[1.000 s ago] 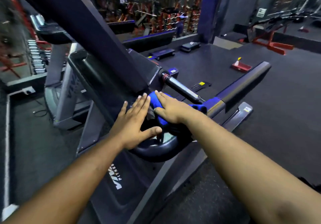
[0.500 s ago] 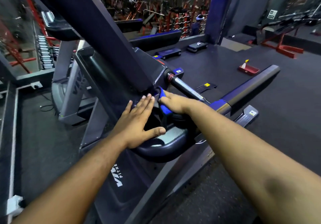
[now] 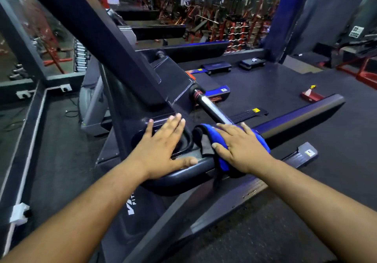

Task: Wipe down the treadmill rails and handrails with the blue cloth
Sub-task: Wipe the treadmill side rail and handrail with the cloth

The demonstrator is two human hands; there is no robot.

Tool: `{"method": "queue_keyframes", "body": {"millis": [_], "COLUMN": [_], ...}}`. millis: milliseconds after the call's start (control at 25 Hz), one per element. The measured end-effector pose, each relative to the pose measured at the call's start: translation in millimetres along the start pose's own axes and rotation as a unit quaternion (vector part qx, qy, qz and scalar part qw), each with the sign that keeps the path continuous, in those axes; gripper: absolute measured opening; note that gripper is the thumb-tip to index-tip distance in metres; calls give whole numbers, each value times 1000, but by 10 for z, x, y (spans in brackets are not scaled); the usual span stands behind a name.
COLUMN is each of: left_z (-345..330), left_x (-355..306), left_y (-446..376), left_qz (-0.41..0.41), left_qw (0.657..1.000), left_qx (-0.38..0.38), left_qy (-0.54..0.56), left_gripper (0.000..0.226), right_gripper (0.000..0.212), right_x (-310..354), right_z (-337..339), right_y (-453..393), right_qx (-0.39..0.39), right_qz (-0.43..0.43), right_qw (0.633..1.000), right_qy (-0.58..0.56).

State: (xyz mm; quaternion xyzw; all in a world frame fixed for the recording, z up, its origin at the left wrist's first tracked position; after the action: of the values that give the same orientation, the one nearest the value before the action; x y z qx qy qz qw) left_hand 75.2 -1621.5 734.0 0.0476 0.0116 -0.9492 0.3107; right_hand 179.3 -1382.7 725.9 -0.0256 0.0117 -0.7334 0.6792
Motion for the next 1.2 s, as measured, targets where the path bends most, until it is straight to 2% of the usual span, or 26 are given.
{"method": "queue_keyframes", "body": {"millis": [120, 240, 320, 400, 440, 480, 560, 600, 640, 720, 840, 1000, 1080, 1200], "left_z": [-89, -192, -198, -178, -173, -171, -179, -178, -170, -155, -147, -145, -149, -155], "left_x": [-538, -808, -819, -808, -806, -814, -828, -825, -817, -814, -811, -816, -816, -803], "left_y": [-253, -451, -480, -465, -464, -467, -480, -485, -487, -506, -530, -487, -481, -543], "left_qz": [40, 79, 114, 138, 144, 147, 145, 143, 141, 140, 145, 179, 194, 204], "left_qw": [999, 997, 993, 990, 989, 989, 989, 990, 990, 990, 989, 984, 981, 978], "left_qx": [2, 5, 1, 0, 2, 6, 12, 12, 15, 23, 25, 1, -5, 16], "left_qy": [14, -25, -26, -15, -14, -13, -9, -8, -4, 8, 17, 19, 11, 30], "left_gripper": [120, 120, 119, 119, 120, 121, 121, 121, 120, 120, 122, 127, 128, 126], "right_gripper": [68, 56, 46, 45, 49, 55, 67, 72, 76, 85, 95, 93, 89, 92], "right_x": [-497, -743, -833, -845, -825, -782, -712, -697, -669, -605, -401, -407, -604, -685], "right_z": [-71, -44, 108, 230, 263, 262, 183, 155, 156, 167, 92, 53, 36, 12], "right_y": [99, 77, -48, -168, -241, -305, -431, -505, -580, -776, -1203, -1388, -1265, -1293], "right_qx": [-42, -94, -160, -236, -225, -157, 74, 164, 214, 234, 187, 146, 157, 165], "right_qz": [3, 70, 102, 91, 68, 39, -10, -23, -29, -30, -19, 35, 75, 83], "right_qw": [999, 992, 978, 964, 970, 986, 997, 986, 976, 967, 977, 987, 983, 980], "right_qy": [4, -40, -86, -84, -63, -39, -19, -24, -42, -93, -95, -50, -57, -72]}}
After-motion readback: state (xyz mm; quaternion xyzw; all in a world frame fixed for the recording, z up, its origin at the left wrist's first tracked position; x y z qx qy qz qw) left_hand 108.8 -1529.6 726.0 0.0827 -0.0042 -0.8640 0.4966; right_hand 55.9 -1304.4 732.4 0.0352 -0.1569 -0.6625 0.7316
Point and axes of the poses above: each hand's wrist, its own y-axis away from the middle knuckle, its own z-axis out of the back of the hand, x = y × z, the point moved 1 cm from there along -y, towards the middle knuckle, and after that the axes turned 3 degrees about x, right-handed, at the moved point
